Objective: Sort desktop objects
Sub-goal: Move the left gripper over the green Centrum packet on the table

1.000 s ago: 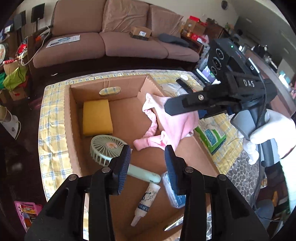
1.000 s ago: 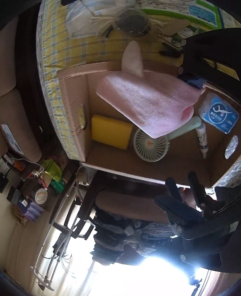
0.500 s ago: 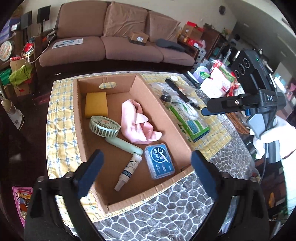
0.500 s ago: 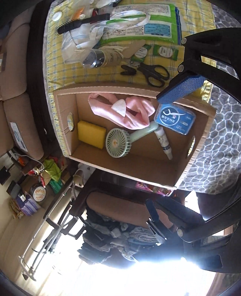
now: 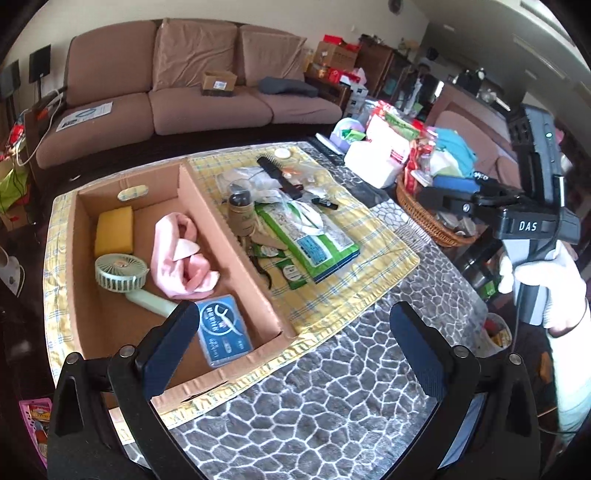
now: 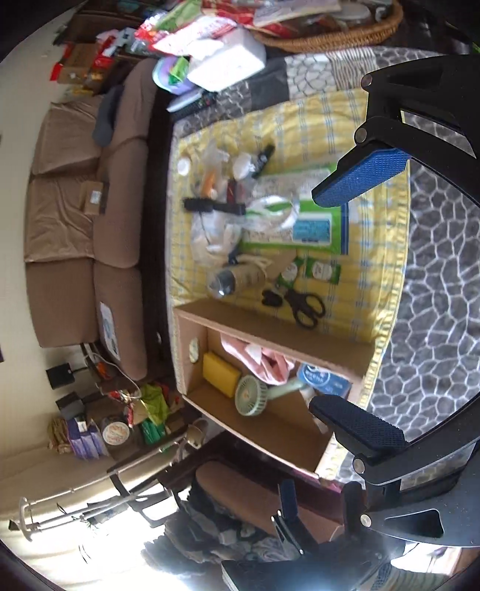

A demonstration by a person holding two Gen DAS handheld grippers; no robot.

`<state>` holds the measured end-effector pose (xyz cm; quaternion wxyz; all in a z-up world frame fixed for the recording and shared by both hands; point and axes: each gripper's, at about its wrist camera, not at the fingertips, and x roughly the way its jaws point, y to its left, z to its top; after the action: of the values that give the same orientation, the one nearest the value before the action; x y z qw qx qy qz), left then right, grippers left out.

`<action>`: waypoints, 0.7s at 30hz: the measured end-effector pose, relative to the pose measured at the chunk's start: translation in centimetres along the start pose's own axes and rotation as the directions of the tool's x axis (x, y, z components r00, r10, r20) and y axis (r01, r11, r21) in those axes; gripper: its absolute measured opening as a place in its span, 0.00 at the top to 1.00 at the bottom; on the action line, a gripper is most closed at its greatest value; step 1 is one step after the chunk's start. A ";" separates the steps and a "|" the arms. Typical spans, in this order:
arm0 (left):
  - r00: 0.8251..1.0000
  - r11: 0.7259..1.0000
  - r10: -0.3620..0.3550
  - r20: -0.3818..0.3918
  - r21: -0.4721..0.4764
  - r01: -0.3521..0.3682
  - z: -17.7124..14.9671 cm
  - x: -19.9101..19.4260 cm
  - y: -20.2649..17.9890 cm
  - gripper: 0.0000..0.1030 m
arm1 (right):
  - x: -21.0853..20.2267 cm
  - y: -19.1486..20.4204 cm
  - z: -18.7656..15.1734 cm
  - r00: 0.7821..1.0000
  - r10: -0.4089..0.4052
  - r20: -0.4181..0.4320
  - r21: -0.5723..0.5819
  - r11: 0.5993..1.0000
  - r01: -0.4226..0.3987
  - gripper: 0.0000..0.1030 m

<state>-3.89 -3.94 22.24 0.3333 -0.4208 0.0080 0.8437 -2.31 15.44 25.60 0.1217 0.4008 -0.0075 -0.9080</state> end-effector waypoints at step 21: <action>0.948 0.951 0.308 0.077 -0.056 -0.305 -2.9 20.1 -9.9 0.05 | 2.2 -13.8 -10.6 0.937 -0.242 0.253 0.309 0.938 0.158 0.47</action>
<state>-4.74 14.08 8.63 0.1889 -0.3855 0.0407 0.9023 1.02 29.25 15.24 -0.0335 0.2767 -0.1141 -0.9536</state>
